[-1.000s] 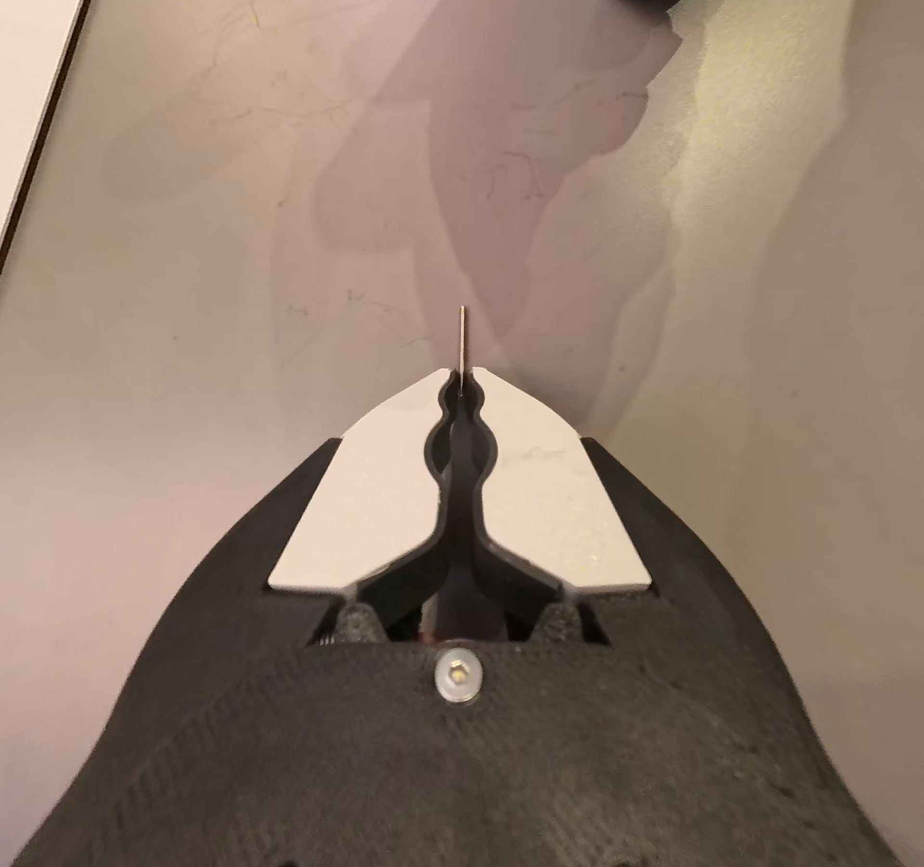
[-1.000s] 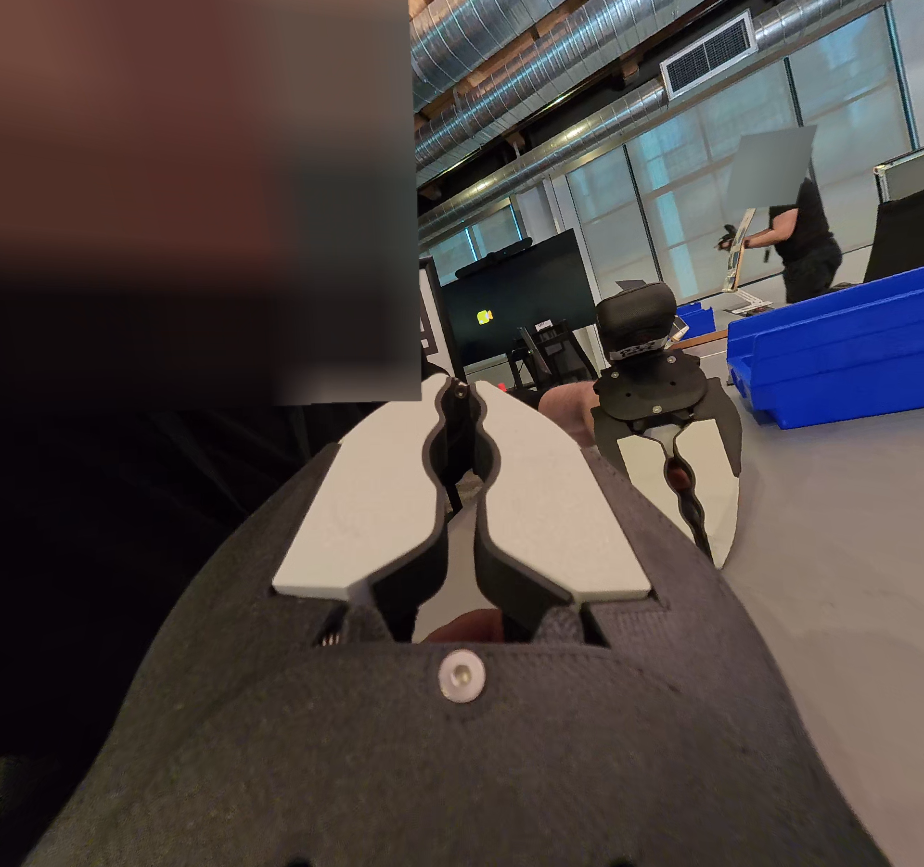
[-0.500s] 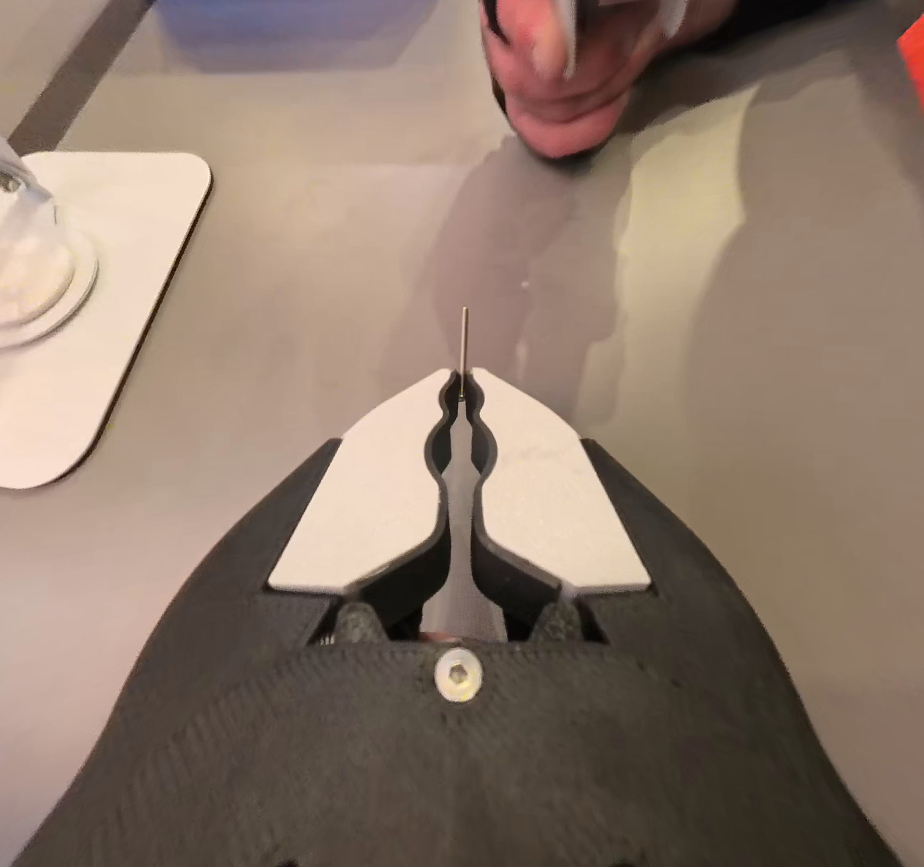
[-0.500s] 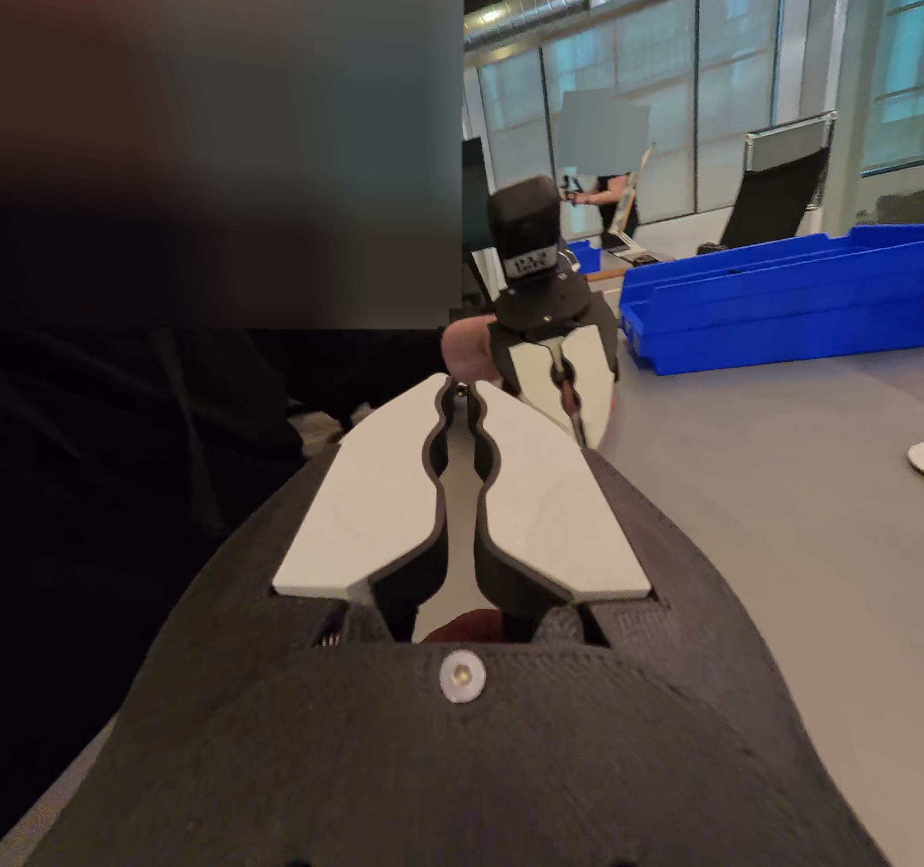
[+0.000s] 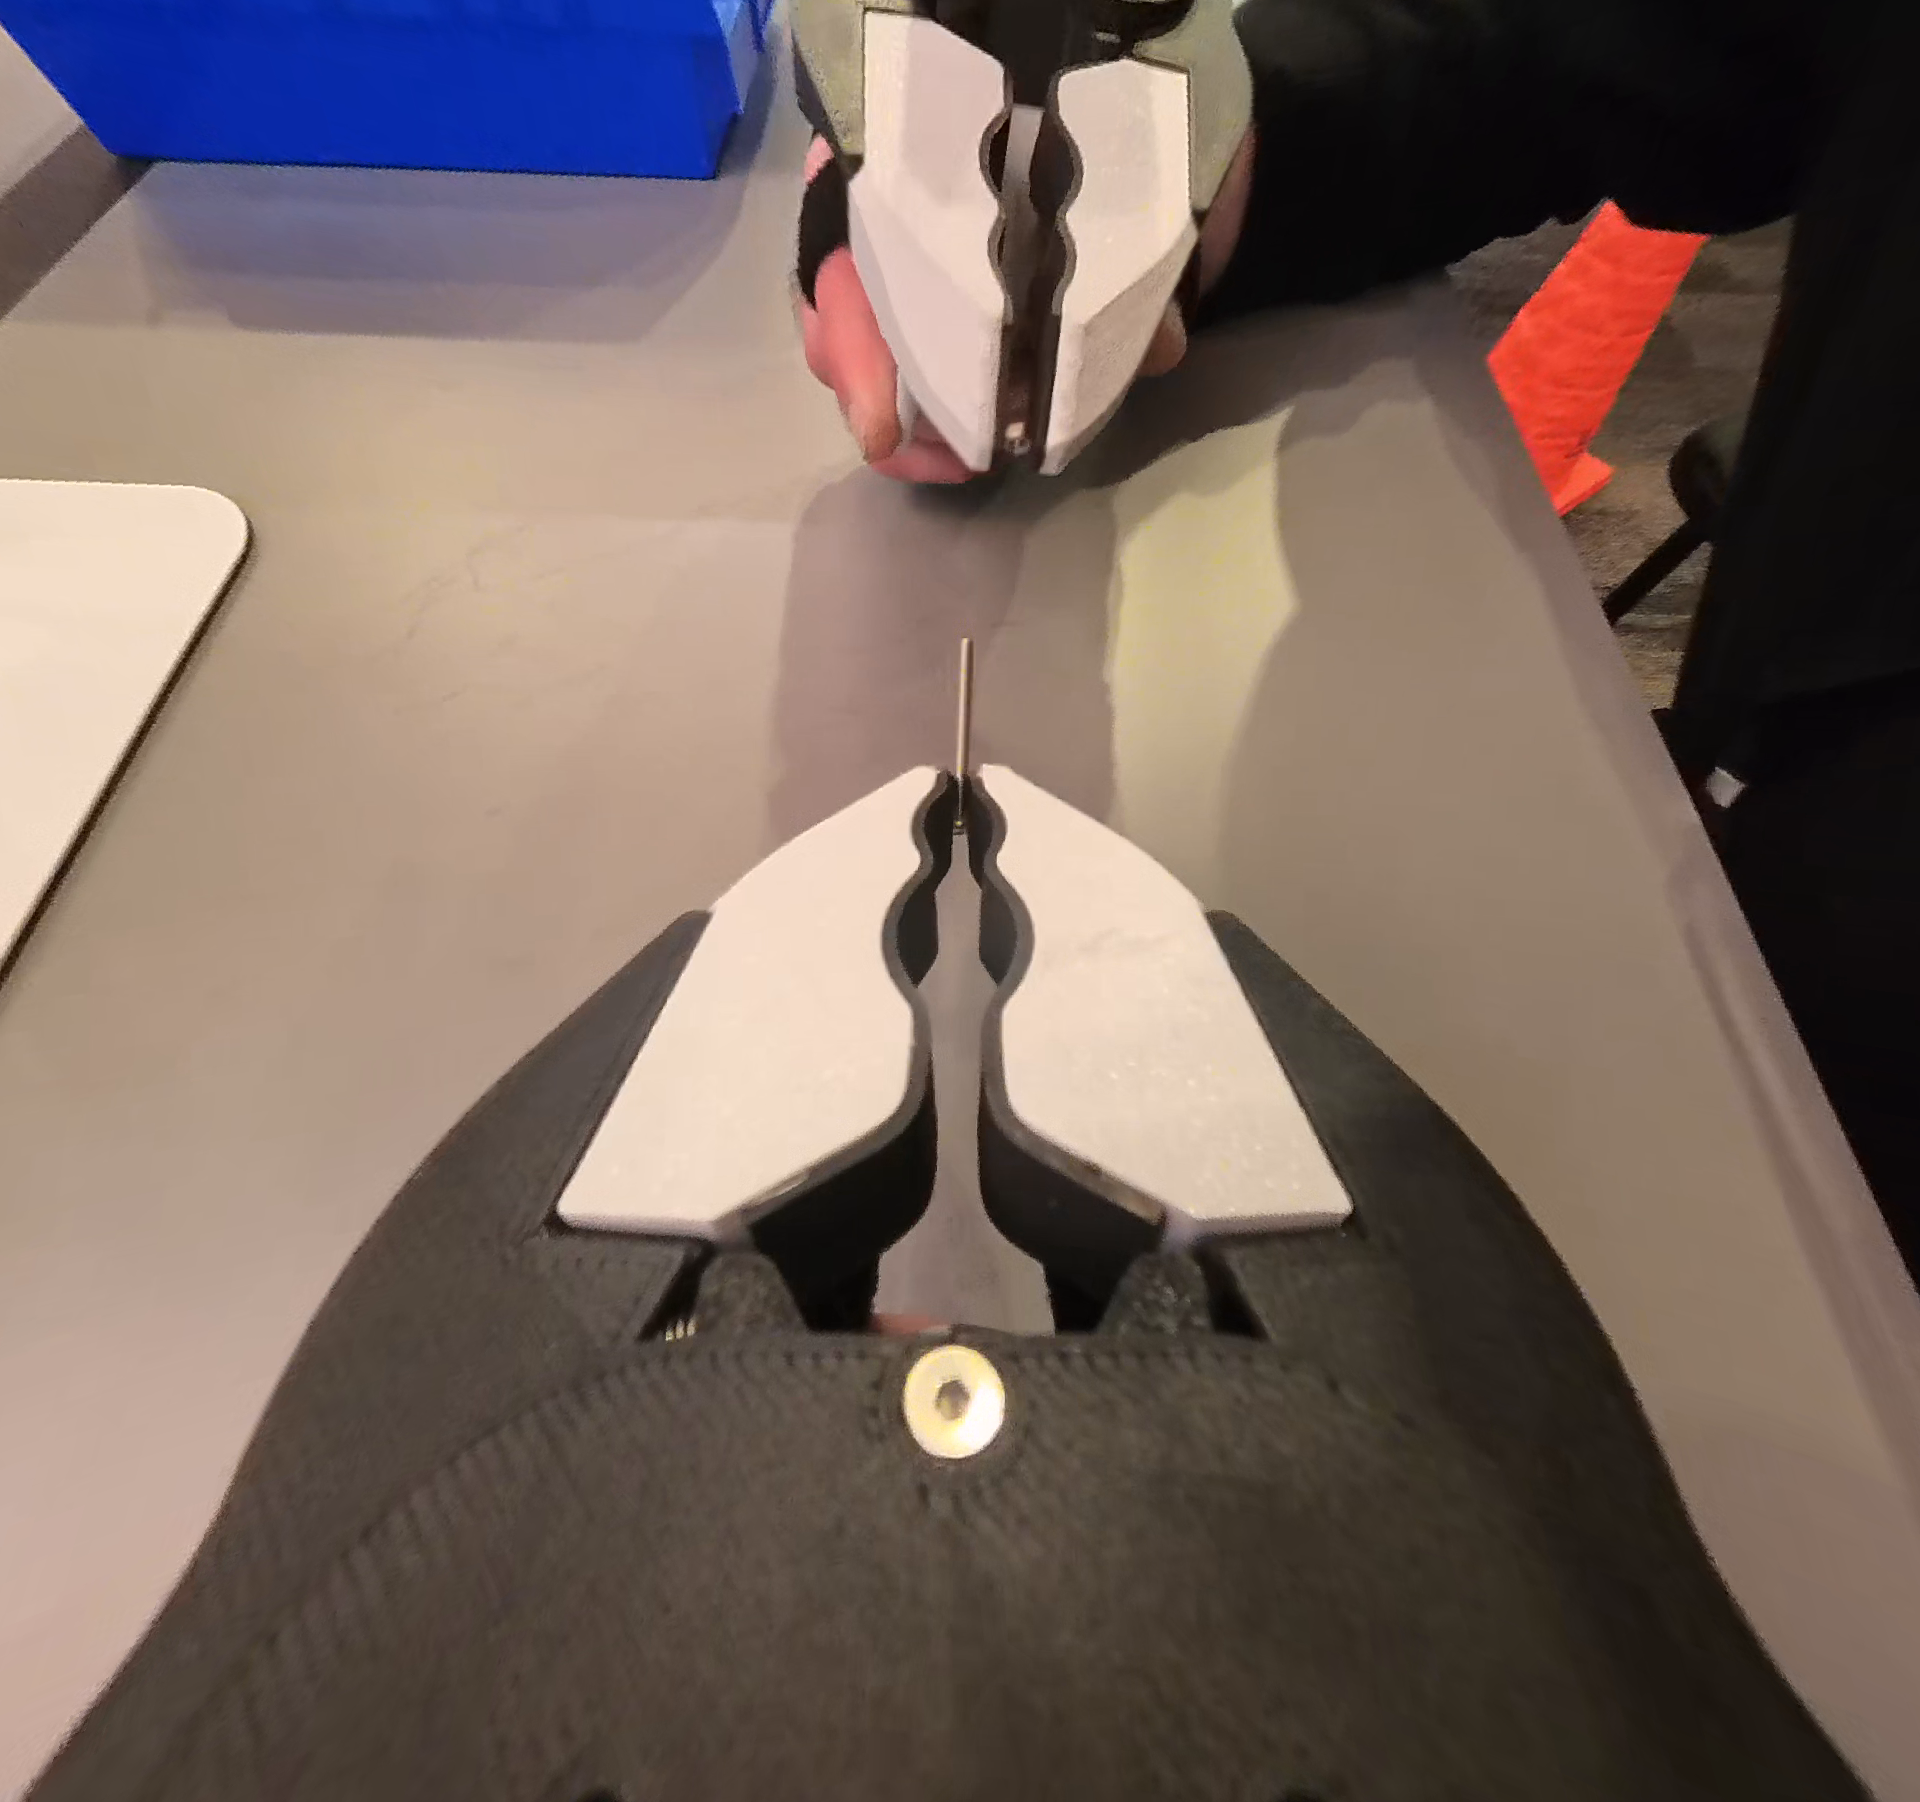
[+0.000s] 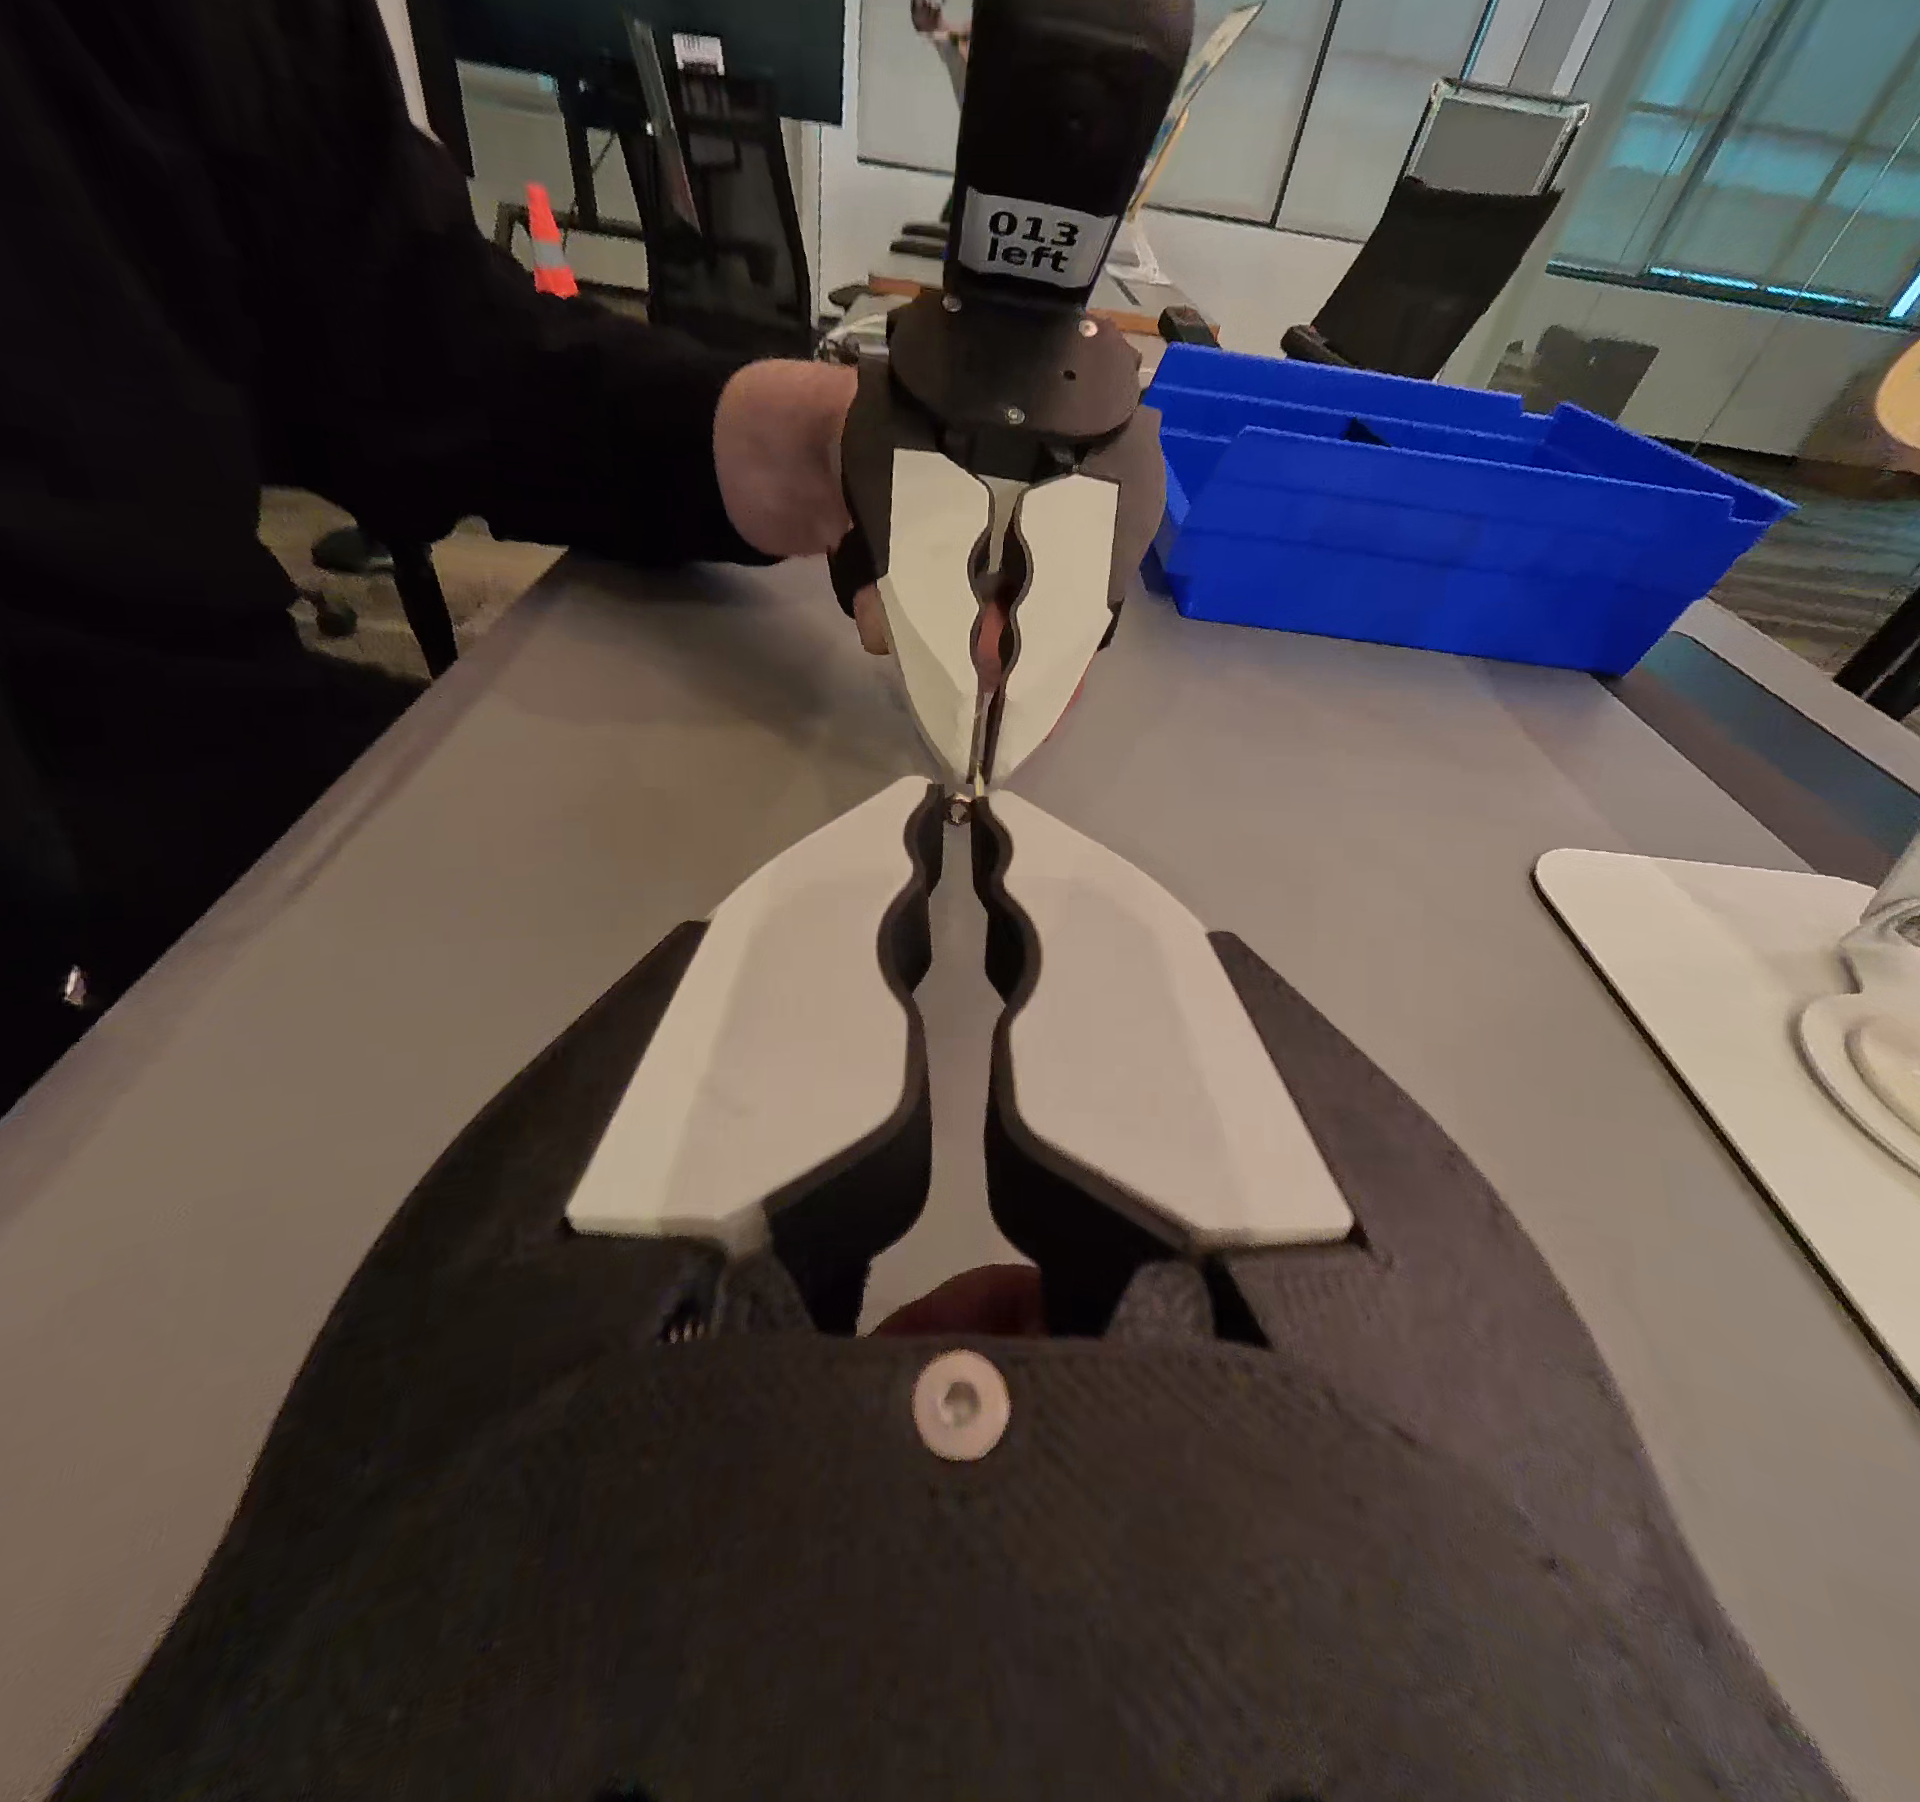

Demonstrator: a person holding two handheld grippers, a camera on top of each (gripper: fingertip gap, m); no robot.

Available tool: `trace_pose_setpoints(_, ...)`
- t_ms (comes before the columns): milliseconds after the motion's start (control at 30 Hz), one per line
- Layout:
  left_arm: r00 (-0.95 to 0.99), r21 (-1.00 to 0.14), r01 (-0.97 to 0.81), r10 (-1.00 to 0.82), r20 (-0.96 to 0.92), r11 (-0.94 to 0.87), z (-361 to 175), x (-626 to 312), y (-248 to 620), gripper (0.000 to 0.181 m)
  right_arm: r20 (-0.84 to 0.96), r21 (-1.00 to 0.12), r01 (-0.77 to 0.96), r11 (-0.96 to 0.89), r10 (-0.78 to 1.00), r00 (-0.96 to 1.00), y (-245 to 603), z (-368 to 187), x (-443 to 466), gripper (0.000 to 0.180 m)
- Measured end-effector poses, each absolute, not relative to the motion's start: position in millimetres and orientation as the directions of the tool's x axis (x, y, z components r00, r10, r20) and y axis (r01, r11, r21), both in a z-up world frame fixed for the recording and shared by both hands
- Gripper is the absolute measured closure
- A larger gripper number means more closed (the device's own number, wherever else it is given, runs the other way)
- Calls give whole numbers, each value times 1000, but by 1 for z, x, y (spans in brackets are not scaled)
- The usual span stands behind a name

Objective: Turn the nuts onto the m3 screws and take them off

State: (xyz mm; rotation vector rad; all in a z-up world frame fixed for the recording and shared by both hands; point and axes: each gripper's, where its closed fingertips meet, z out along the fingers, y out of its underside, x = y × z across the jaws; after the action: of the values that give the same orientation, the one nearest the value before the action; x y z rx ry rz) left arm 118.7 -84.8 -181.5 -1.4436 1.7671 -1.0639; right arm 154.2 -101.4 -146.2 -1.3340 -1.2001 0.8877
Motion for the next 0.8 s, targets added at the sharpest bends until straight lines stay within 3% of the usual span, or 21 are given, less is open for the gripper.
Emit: trace_pose_setpoints(800, -305, -915, -404, -941, 146, -11, -173, 129, -105, 179, 203, -961, 229, 157, 960, 193, -109, -156, 143, 175)
